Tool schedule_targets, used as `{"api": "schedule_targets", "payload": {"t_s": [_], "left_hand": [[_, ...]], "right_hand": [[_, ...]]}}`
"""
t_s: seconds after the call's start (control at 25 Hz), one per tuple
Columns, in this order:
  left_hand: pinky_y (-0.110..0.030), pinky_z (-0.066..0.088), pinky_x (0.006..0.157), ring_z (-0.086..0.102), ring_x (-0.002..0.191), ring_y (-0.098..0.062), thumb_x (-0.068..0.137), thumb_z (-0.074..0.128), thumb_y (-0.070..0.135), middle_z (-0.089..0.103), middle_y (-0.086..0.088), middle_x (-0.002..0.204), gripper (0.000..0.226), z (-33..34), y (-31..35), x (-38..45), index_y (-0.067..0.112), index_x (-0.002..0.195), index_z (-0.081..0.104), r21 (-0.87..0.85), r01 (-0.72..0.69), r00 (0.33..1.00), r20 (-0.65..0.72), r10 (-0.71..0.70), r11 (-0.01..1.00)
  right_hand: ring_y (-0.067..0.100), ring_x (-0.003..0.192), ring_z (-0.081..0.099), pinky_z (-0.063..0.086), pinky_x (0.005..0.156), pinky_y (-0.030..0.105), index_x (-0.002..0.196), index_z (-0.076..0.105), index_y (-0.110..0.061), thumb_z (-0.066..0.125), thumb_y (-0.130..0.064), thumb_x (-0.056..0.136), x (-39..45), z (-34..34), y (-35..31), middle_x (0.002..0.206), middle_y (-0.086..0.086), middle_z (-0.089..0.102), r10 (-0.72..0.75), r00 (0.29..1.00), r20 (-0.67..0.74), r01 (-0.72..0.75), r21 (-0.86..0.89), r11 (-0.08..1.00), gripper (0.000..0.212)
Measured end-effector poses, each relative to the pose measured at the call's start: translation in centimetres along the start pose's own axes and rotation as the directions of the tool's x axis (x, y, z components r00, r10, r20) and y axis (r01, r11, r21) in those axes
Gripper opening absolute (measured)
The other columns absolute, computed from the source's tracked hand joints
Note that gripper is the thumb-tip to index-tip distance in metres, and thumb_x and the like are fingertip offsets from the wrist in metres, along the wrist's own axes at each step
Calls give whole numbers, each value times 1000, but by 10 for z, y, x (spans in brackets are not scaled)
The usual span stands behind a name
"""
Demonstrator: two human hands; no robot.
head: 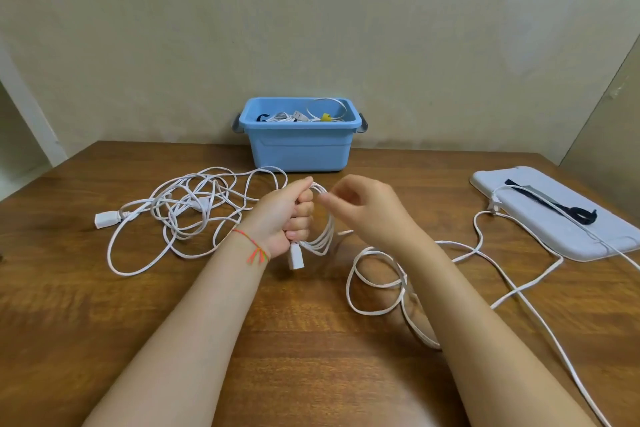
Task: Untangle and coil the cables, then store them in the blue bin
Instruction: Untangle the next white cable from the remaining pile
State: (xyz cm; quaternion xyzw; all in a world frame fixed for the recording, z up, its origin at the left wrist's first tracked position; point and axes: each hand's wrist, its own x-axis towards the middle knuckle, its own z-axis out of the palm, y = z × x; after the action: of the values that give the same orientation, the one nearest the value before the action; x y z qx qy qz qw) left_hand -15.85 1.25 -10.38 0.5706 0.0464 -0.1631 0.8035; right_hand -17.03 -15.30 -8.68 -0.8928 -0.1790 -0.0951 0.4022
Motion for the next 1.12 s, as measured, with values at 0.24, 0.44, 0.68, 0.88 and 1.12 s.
{"api": "schedule_targets", "payload": {"t_s": [0.24,0.44,0.68,0.88,1.12], "left_hand": [[-22,10,42,18,35,-6,100,52,20,23,6,46,46,-3,3,-5,22,54,43,135,-20,996,87,8,991],[-24,10,43,17,39,-9,101,51,28,23,4,49,52,1,1,-6,25,50,40,312,-28,995,100,-3,950],[-21,14,38,19,36,-8,103,48,35,22,5,49,50,-14,10,-3,23,58,30,177,-62,998,36,57,982],[-20,21,33,23,33,-9,102,50,31,27,5,45,47,-22,11,3,21,58,37,-67,-133,941,-323,105,989],[-17,16,36,21,35,-8,101,53,28,26,6,47,41,-9,3,2,22,63,38,162,-104,955,-259,144,981]], "right_hand": [[9,75,65,51,69,24,98,64,-18,74,-19,86,0,-5,7,86,0,69,150,955,257,-189,134,973,16],[6,57,54,40,57,23,77,66,-17,58,-32,98,3,-3,7,66,-4,64,166,979,122,-171,33,985,27],[11,55,44,36,52,25,78,71,-19,61,-34,96,5,-40,29,61,-4,51,234,972,-6,-234,-14,972,26],[24,79,53,33,64,31,89,72,-11,59,-28,98,15,-55,59,80,7,61,253,941,-226,-308,-256,916,23],[40,110,47,37,93,41,102,61,5,46,9,81,13,-39,49,113,23,55,92,906,-413,-317,-520,793,26]]}}
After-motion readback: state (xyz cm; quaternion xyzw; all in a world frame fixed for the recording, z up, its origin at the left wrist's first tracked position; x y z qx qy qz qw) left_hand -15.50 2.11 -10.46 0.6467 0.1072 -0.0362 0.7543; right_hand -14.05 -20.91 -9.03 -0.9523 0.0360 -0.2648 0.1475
